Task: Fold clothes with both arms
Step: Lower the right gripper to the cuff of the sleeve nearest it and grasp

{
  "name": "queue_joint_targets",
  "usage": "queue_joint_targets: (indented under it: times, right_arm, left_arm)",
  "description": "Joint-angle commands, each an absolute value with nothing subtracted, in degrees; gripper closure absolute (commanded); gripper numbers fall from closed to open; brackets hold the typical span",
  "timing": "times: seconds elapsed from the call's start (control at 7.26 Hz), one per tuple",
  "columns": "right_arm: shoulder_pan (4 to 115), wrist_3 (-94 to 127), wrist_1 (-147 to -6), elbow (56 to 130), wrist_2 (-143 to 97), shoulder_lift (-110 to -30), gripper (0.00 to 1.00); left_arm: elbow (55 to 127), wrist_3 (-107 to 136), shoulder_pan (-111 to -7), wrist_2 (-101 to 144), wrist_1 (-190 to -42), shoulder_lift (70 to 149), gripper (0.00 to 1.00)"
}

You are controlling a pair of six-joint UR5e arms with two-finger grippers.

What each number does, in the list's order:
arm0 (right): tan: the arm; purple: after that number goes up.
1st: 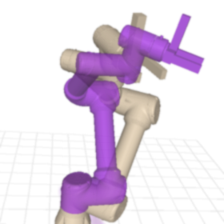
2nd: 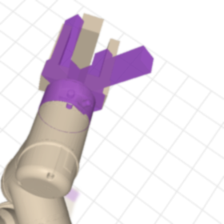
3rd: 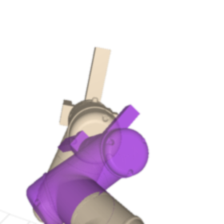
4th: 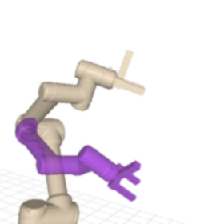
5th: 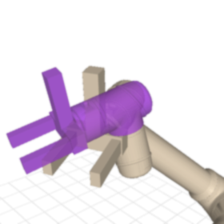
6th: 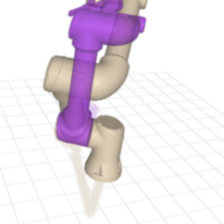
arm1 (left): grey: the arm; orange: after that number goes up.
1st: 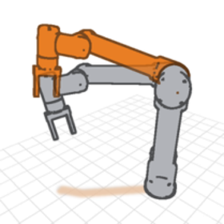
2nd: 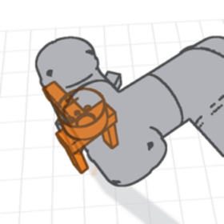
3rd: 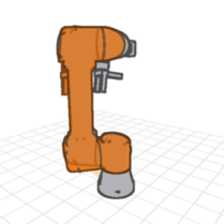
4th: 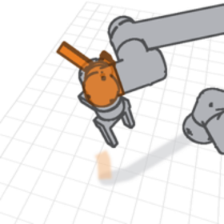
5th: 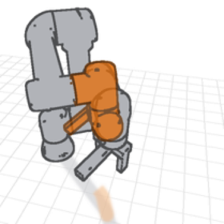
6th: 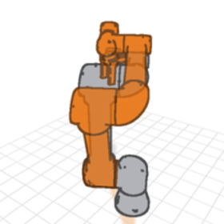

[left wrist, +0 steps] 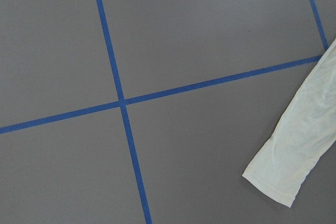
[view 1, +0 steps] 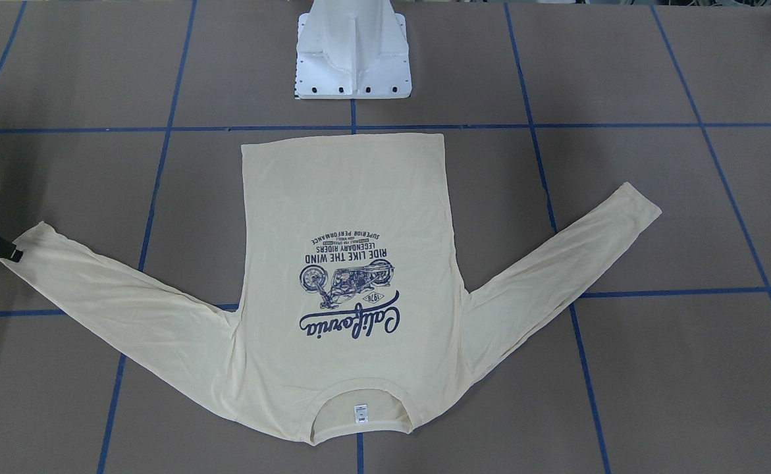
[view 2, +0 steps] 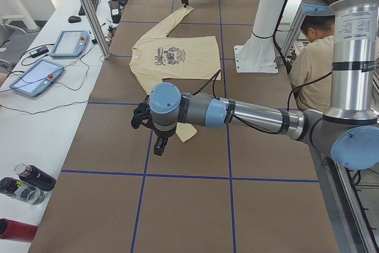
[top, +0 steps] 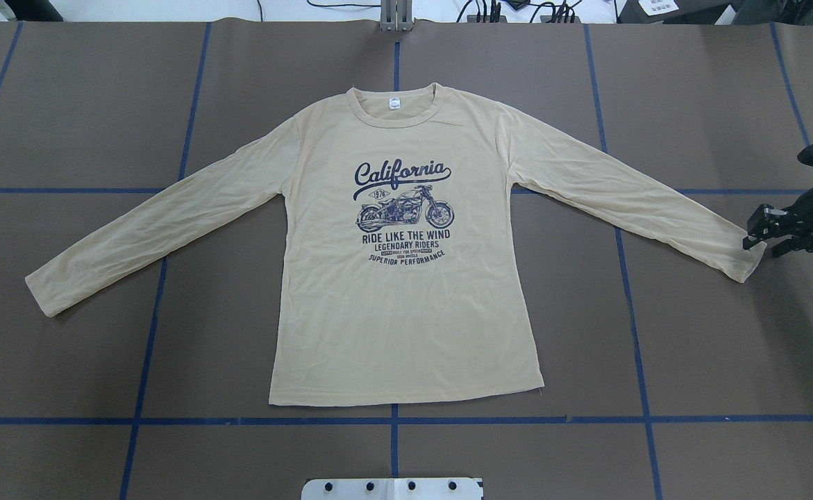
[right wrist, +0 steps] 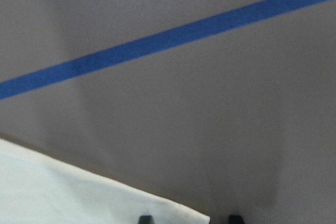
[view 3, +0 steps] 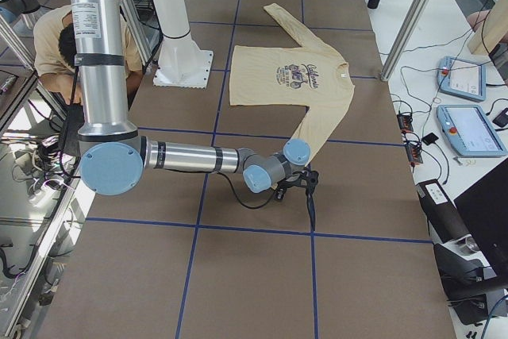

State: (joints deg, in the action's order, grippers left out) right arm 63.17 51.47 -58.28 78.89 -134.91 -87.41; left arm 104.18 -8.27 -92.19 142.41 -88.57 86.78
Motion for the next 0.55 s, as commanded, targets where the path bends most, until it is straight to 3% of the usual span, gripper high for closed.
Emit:
queue_joint_targets:
  times: [0.0, 0.41]
  right_arm:
    - [63.4, 51.5, -58.3, 79.7, -135.1, -87.8, 1.0]
    - [64.5, 52.4, -58.7, 82.3, -136.8, -88.1, 1.0]
  left_arm:
    - [104.9, -8.3, -92.2, 142.4, -88.5, 86.7, 0.0]
    - [105.6, -8.2, -92.2, 142.5, -88.5, 86.0, 0.0]
